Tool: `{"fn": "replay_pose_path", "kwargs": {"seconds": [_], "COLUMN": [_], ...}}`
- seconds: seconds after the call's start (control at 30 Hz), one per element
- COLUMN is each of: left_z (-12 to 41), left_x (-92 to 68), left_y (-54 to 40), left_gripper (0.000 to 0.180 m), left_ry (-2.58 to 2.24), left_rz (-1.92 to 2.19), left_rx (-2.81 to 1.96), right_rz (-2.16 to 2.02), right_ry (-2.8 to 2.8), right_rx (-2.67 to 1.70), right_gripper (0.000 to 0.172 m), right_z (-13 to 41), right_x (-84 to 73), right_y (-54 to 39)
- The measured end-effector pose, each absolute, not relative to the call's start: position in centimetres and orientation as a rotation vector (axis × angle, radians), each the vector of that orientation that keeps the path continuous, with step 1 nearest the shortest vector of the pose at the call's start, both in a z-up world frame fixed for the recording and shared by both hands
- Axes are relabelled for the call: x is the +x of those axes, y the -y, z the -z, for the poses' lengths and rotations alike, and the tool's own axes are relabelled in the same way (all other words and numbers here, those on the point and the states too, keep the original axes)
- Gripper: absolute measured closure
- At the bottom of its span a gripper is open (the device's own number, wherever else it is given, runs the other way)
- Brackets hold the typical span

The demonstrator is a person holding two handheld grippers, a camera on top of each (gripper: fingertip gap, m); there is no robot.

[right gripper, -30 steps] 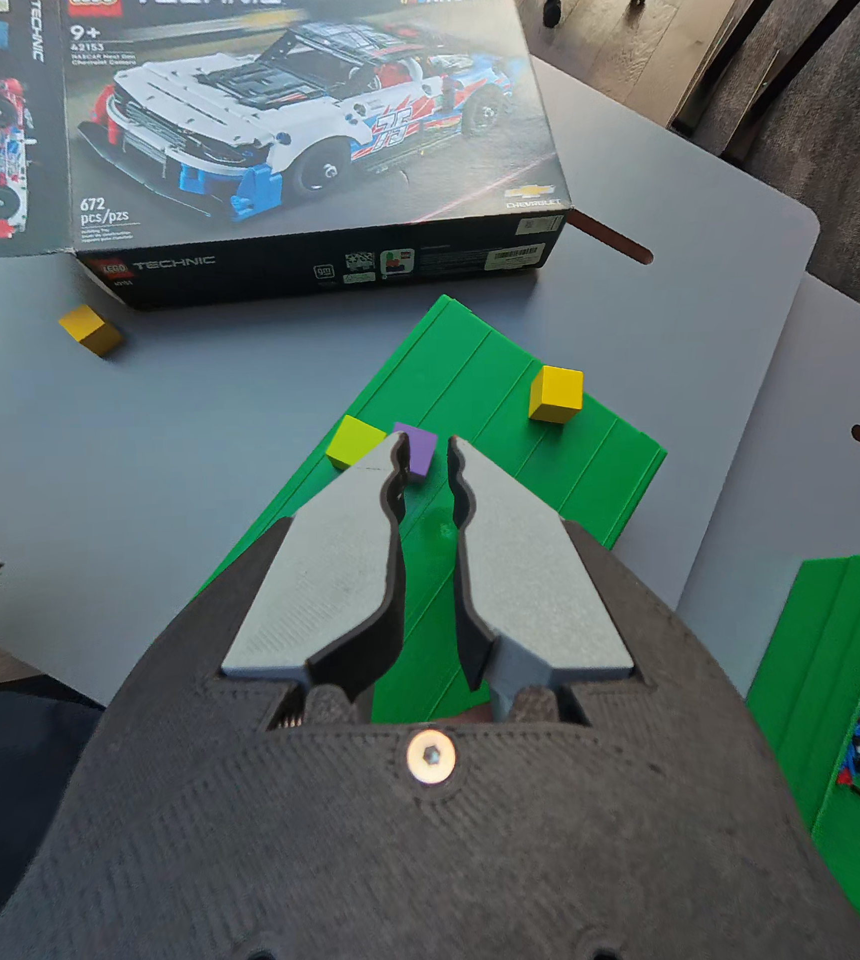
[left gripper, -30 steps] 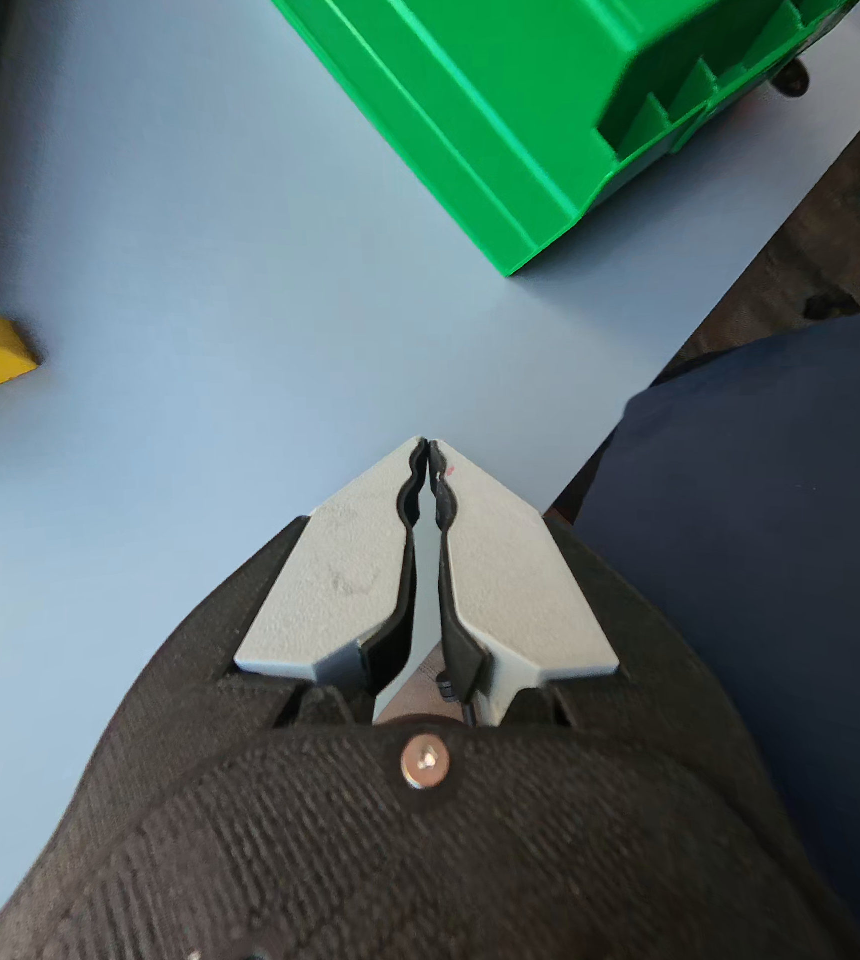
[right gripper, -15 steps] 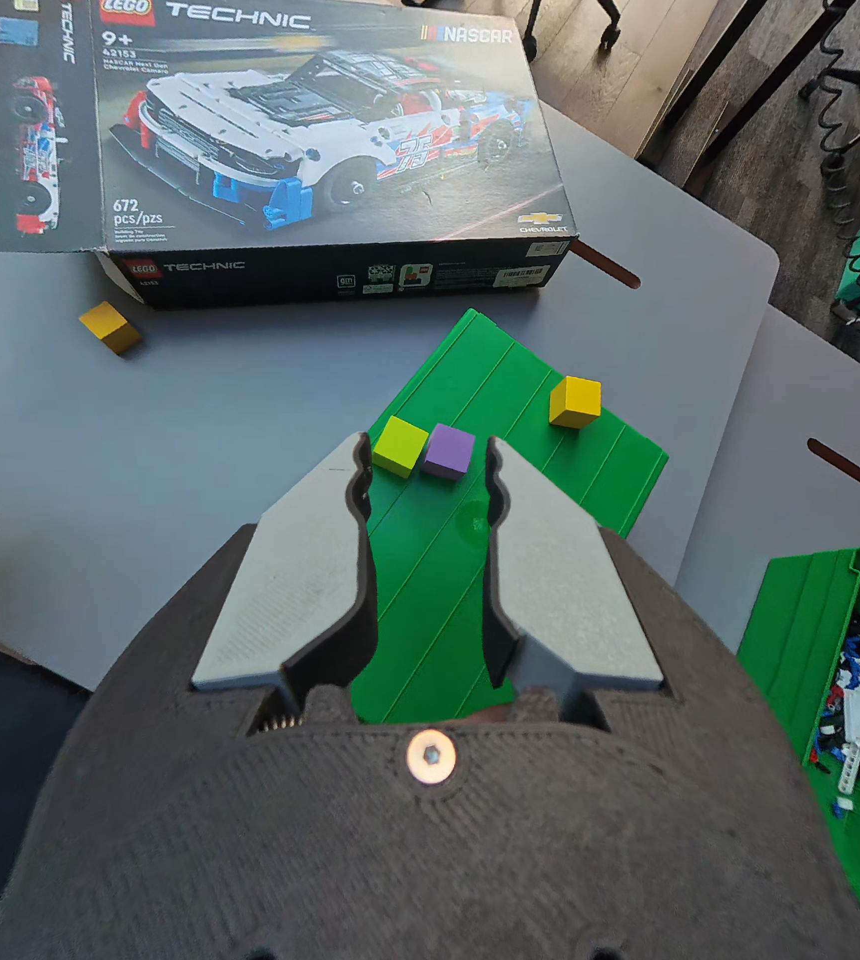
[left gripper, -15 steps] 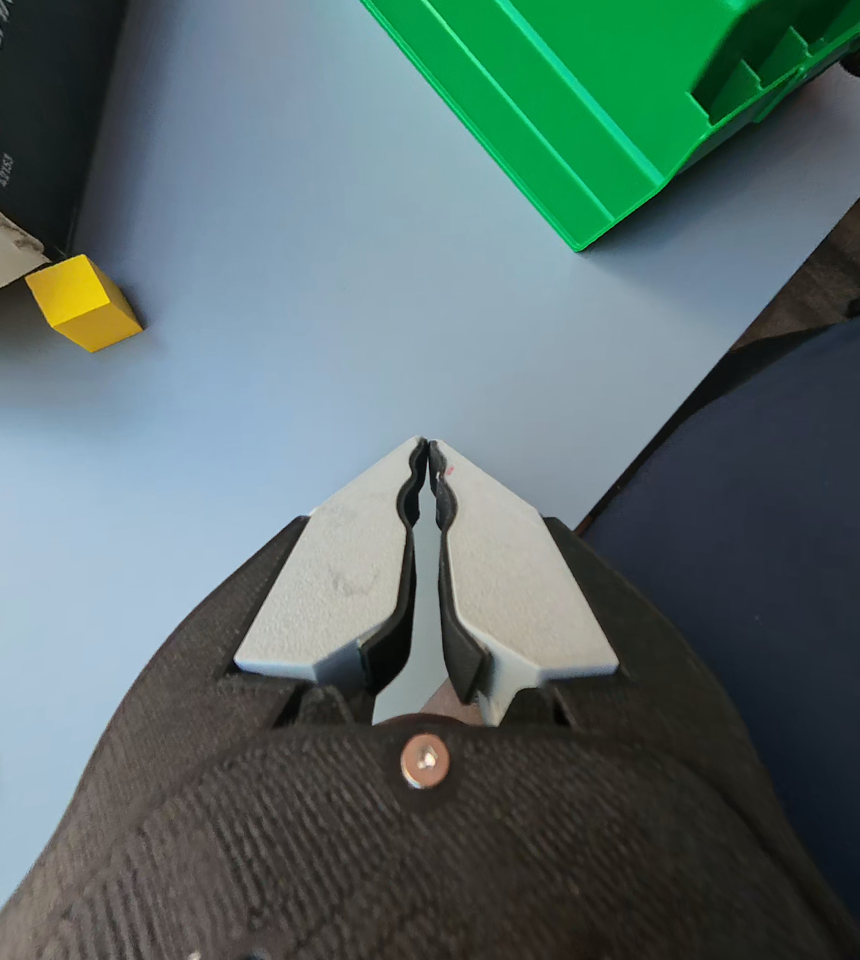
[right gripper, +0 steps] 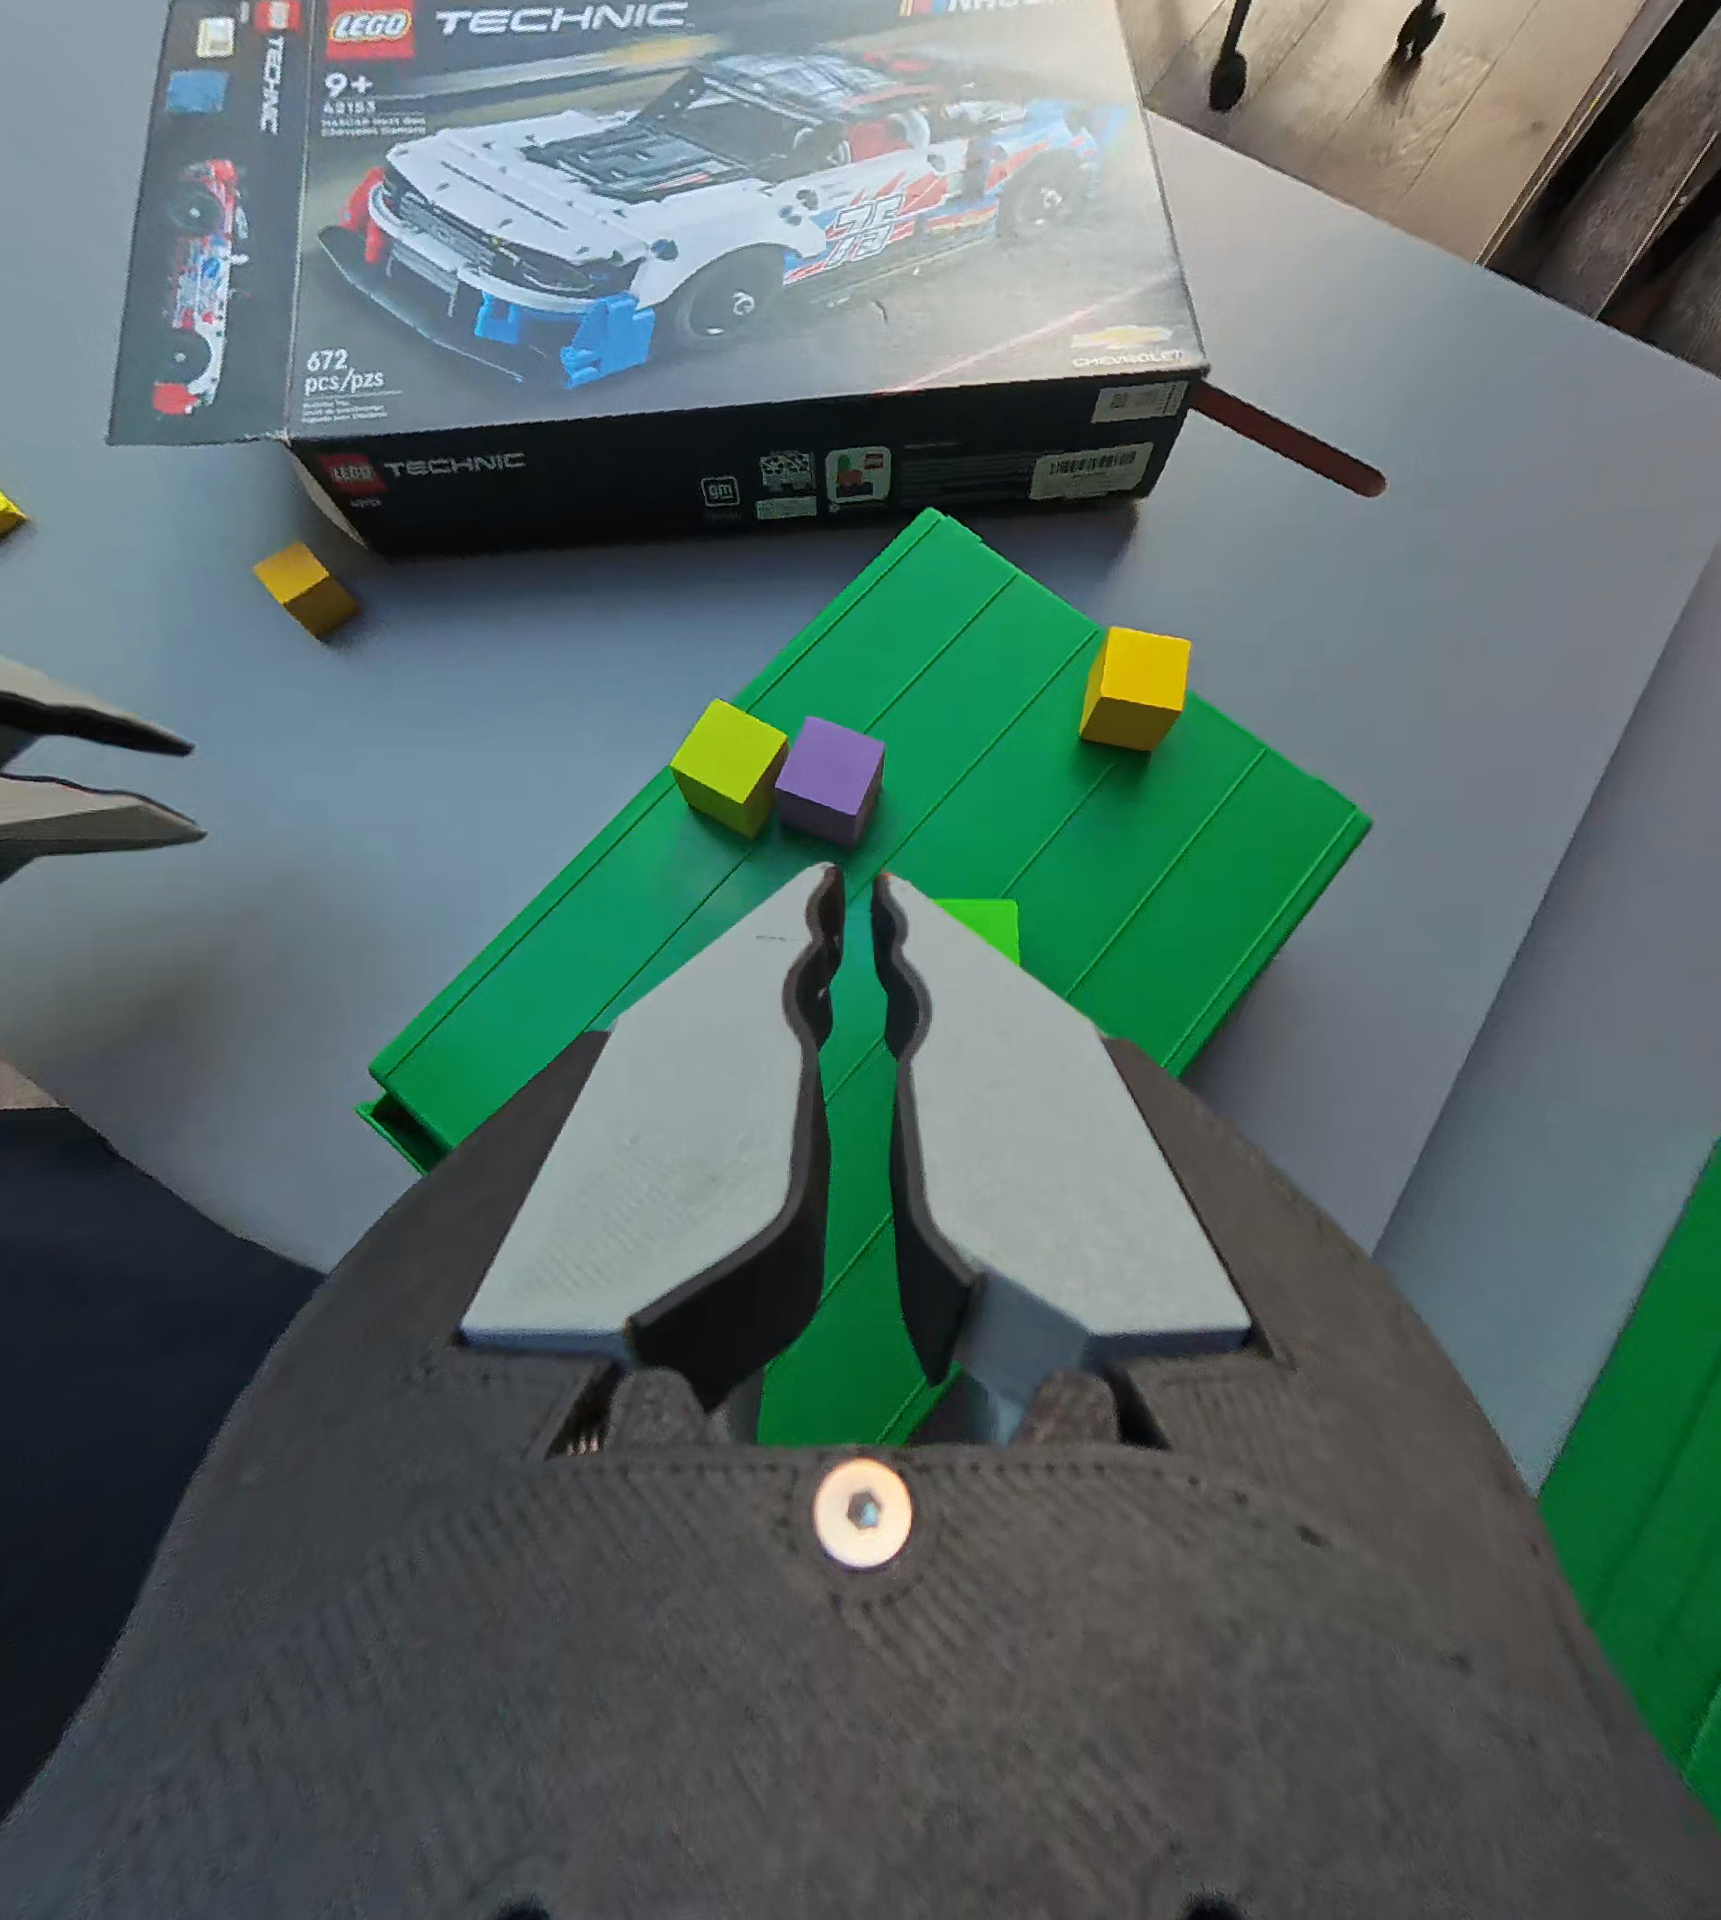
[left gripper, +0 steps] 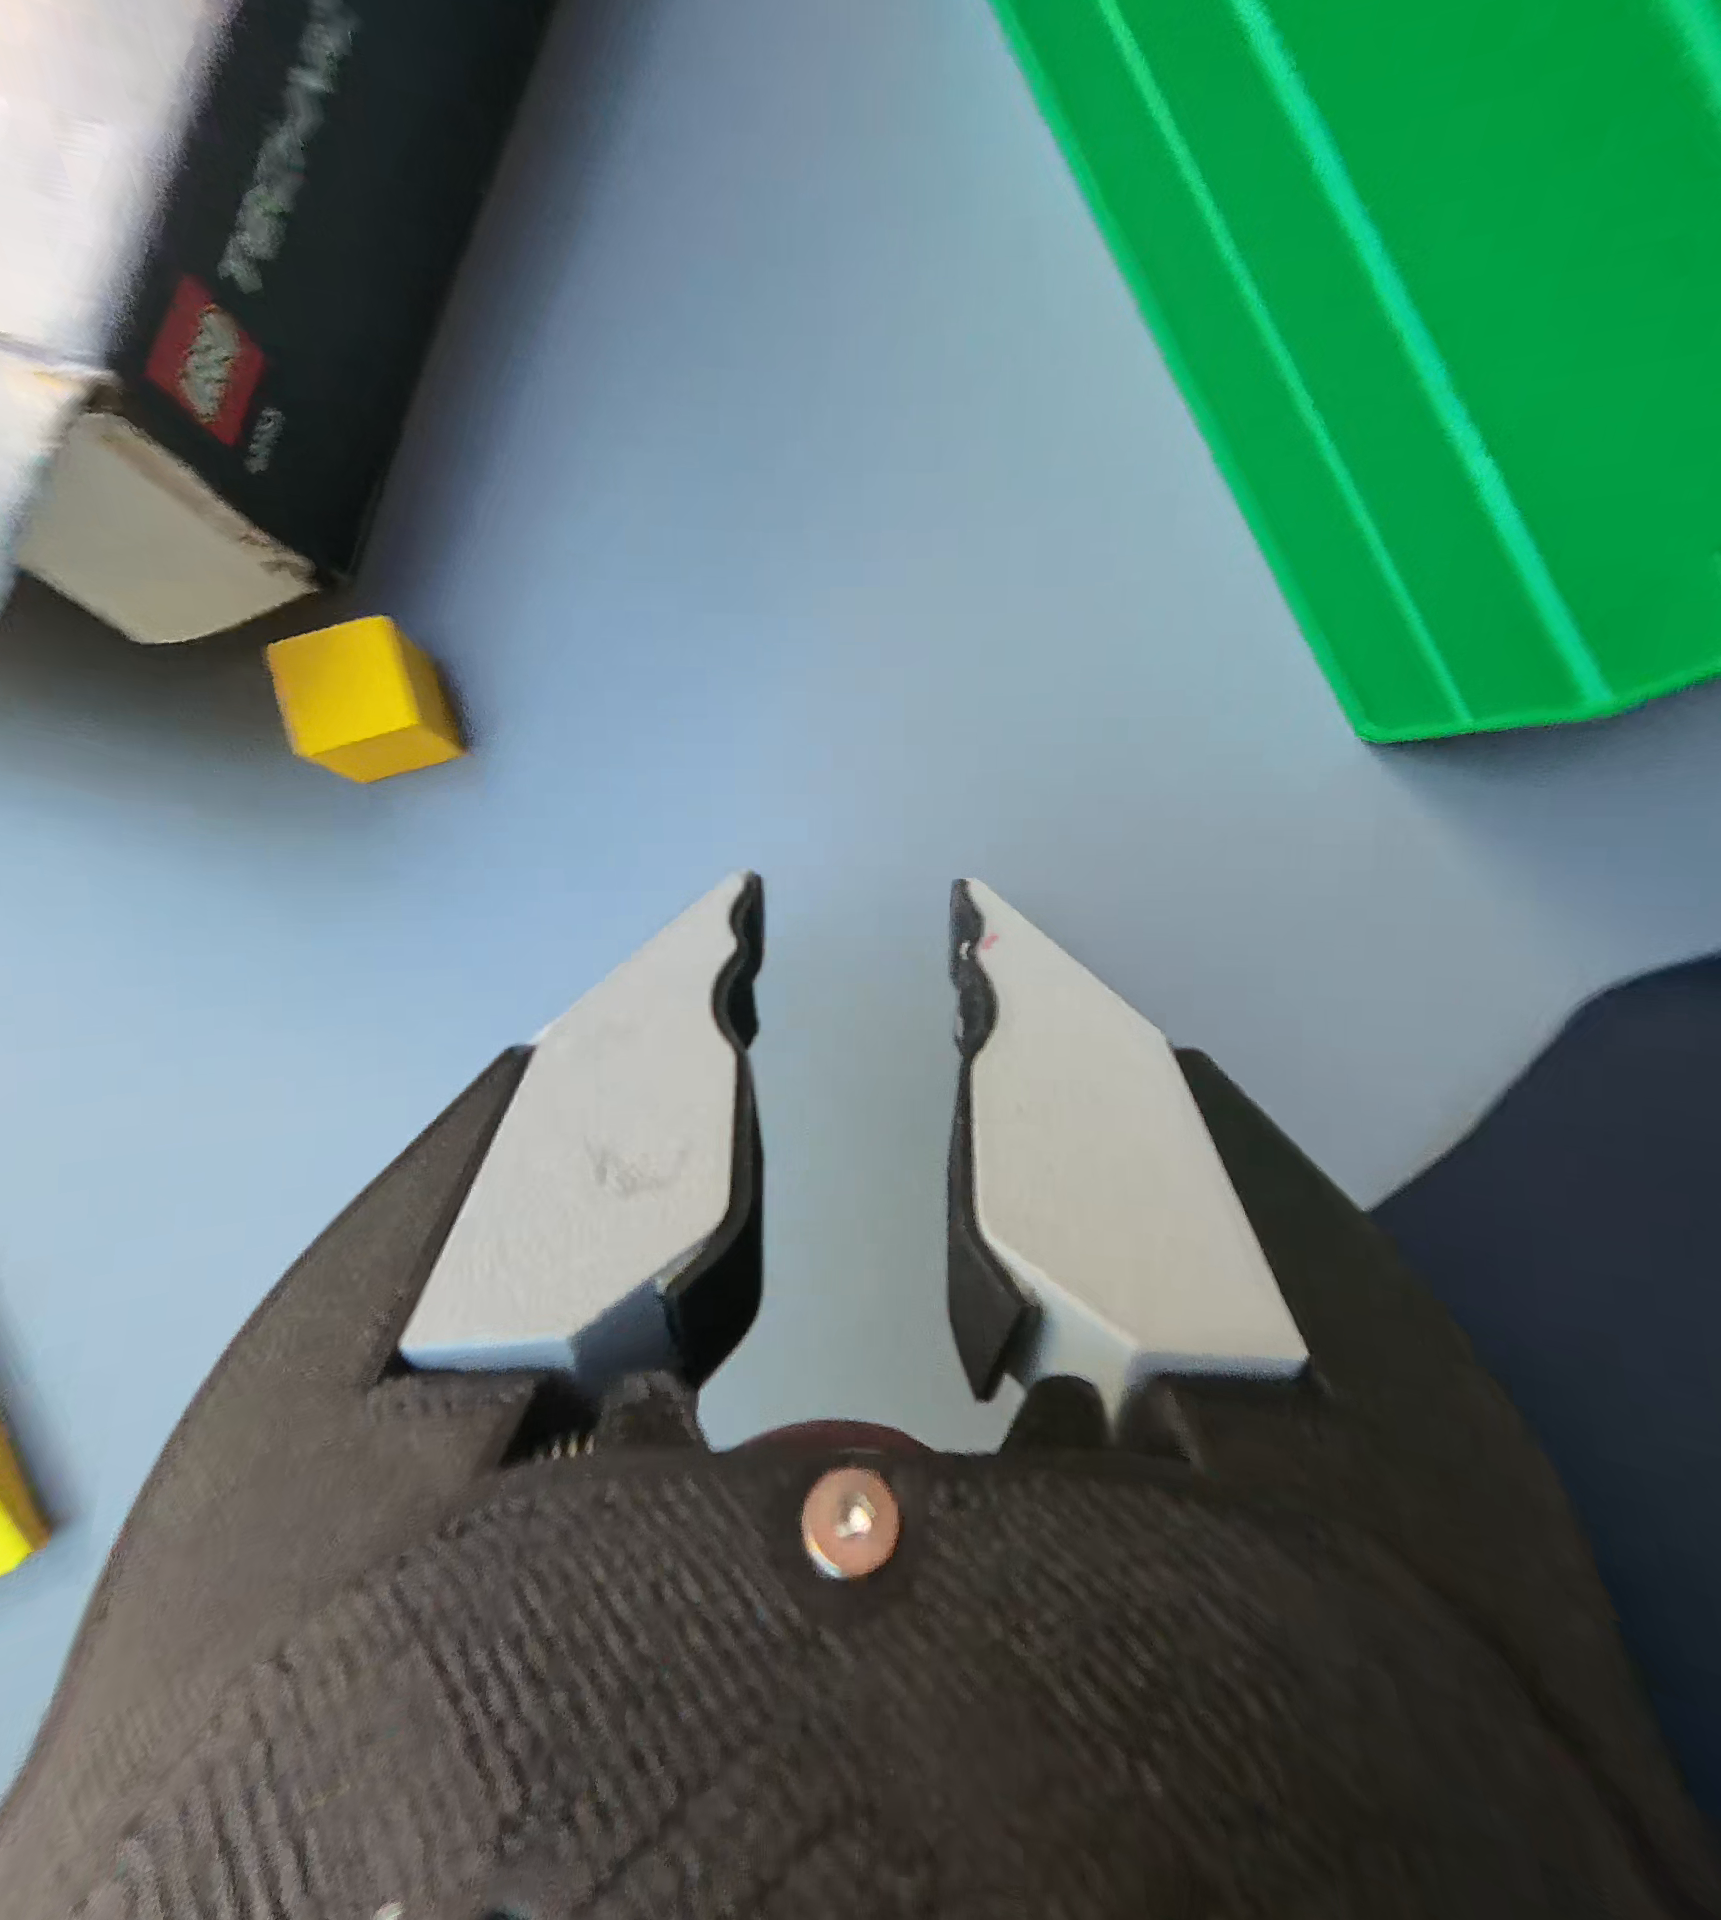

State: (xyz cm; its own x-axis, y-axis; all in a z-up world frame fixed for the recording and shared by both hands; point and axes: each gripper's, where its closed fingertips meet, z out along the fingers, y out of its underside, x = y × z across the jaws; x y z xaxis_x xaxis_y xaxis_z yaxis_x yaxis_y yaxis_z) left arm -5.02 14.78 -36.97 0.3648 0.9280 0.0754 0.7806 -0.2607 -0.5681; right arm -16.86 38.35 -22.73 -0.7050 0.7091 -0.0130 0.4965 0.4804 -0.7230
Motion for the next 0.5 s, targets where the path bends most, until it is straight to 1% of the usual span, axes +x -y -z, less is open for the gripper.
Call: {"fn": "replay_pose_path", "kwargs": {"seconds": [0.07,0.13,0.3,0.5], "left_z": [36.7,36.9,38.3,39.7], "left_x": [-6.0,-6.6,-8.3,-11.7], "left_y": [-12.4,-10.1,-6.1,-6.0], "left_gripper": [0.138,0.133,0.133,0.131], "left_ry": [1.543,1.616,1.742,1.758], "left_rz": [-0.439,-0.469,-0.492,-0.478], "left_rx": [-2.096,-2.083,-2.059,-2.046], "right_rz": [-1.1,-1.088,-1.067,-1.05], "right_ry": [2.436,2.423,2.411,2.406], "right_rx": [-1.056,-1.077,-1.161,-1.191], "right_gripper": [0.172,0.172,0.17,0.167], "right_z": [22.7,22.9,23.6,23.2], "right_x": [-16.3,-15.9,-14.4,-12.9], "right_y": [-39.0,-39.8,-40.6,-40.9]}}
